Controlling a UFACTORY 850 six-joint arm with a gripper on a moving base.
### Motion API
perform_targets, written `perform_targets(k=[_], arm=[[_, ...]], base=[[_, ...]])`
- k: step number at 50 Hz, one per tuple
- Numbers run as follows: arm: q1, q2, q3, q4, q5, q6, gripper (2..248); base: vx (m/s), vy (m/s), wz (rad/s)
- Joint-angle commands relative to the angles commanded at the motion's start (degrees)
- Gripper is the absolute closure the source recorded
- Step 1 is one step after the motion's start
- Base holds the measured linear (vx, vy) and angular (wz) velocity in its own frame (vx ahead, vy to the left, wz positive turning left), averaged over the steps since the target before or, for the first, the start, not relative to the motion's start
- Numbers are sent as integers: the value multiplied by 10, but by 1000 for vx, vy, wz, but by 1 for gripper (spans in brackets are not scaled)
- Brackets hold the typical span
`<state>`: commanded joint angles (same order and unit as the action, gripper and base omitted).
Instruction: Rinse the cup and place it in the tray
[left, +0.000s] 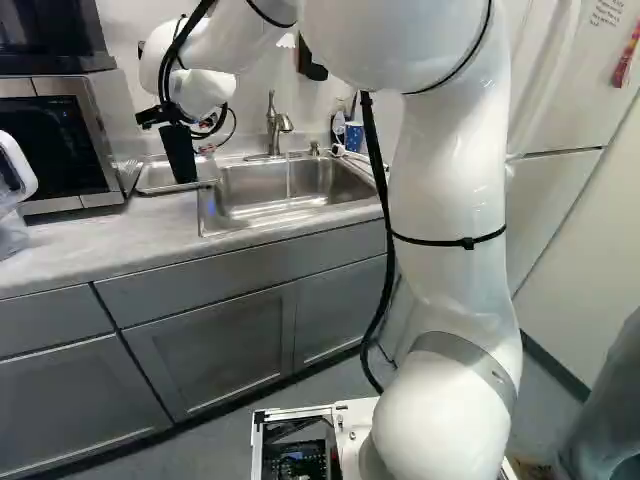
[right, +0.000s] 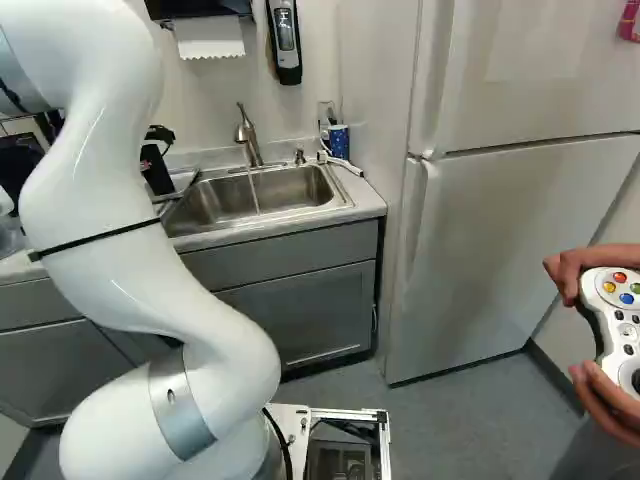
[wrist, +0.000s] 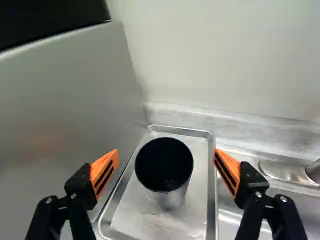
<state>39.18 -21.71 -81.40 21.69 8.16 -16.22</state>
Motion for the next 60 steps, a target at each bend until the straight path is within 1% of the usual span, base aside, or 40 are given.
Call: perform_targets(k=[14, 29, 60], arm=[[-8, 36, 25, -5, 0, 0, 3], [-22, 79, 56, -30, 0, 0, 3], [-60, 147, 93, -80, 4, 0, 3]], base=[[0, 0, 0], [0, 0, 0], [0, 0, 0]])
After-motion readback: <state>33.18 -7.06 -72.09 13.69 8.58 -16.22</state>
